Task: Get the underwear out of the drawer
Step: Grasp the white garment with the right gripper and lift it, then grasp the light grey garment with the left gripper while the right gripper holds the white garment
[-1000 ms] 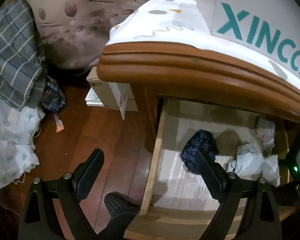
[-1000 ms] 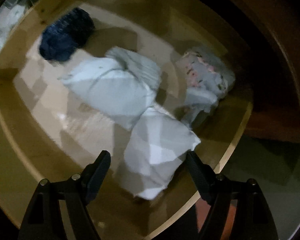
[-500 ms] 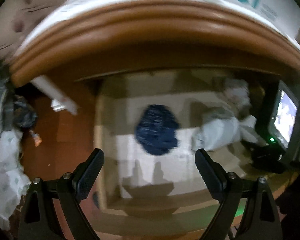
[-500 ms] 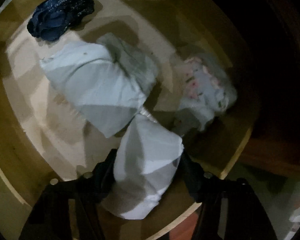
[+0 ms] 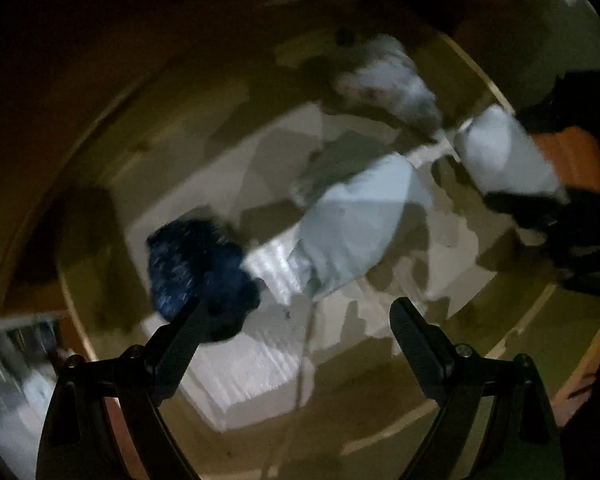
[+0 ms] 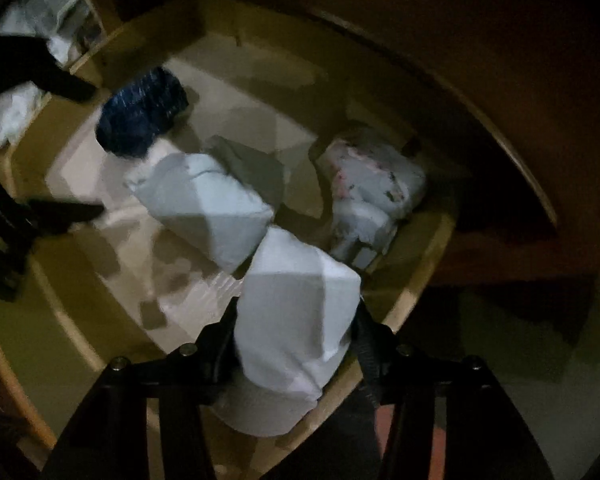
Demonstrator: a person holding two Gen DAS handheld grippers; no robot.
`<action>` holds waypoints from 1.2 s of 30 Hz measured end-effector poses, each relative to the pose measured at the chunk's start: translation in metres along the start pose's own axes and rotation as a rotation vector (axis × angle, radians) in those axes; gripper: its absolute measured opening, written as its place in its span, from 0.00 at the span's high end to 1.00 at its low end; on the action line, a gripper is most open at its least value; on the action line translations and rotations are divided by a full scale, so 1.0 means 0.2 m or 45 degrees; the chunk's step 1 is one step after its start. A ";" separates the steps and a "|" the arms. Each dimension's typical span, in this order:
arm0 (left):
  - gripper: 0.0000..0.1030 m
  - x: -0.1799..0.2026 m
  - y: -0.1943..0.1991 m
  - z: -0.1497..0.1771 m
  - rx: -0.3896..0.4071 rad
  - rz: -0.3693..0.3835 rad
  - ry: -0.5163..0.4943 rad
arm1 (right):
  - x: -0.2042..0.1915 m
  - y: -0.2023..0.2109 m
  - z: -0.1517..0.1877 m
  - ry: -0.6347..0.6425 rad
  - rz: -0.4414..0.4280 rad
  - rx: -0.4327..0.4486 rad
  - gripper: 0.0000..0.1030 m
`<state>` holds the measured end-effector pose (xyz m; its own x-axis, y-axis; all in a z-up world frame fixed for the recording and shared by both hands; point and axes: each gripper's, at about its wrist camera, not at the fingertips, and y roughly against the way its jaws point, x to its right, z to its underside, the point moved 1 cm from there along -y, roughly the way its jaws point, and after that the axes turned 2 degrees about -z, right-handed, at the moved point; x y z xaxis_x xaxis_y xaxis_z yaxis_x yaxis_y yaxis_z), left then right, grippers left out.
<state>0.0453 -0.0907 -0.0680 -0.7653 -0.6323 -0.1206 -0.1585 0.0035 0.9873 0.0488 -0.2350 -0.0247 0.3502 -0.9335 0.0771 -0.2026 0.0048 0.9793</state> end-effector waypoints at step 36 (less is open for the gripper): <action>0.51 0.16 -0.28 -0.23 -0.108 -0.016 -0.286 | 0.12 0.18 0.21 -0.488 -0.151 0.307 0.49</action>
<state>0.0574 -0.1462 -0.1216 -0.8848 -0.4435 -0.1432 -0.1231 -0.0741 0.9896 0.0117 -0.2713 0.0049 0.0303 -0.9879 -0.1522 -0.4040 -0.1514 0.9021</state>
